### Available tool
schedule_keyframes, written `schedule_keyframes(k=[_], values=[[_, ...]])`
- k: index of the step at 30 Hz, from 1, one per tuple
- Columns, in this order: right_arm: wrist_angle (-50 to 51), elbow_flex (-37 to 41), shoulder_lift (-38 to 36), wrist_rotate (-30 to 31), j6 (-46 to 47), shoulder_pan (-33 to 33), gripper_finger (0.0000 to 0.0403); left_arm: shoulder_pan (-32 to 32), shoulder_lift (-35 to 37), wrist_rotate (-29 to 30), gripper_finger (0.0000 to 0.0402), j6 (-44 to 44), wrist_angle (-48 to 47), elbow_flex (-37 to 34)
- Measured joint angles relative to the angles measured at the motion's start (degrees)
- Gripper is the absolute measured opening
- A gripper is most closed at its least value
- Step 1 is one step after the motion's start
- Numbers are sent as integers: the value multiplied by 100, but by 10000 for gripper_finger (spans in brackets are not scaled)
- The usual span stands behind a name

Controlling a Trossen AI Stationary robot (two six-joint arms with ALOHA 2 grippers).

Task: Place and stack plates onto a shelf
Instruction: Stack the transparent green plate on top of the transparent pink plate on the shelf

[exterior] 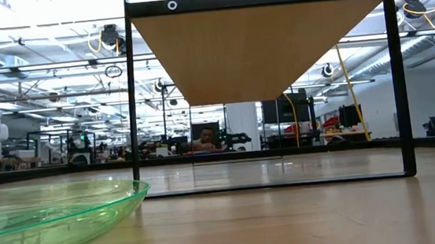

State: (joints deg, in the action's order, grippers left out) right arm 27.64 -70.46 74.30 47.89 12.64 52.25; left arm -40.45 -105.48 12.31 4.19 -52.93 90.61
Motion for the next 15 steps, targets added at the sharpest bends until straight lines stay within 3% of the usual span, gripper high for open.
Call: schedule_keyframes(k=[8, 15], values=[[49, 0, 0, -5, -102, -1, 107, 194, -1, -97, 181, 1175, -45, -719], [46, 0, 0, -3, -465, -2, 107, 406, -1, -155, 181, 2961, -36, -1253]])
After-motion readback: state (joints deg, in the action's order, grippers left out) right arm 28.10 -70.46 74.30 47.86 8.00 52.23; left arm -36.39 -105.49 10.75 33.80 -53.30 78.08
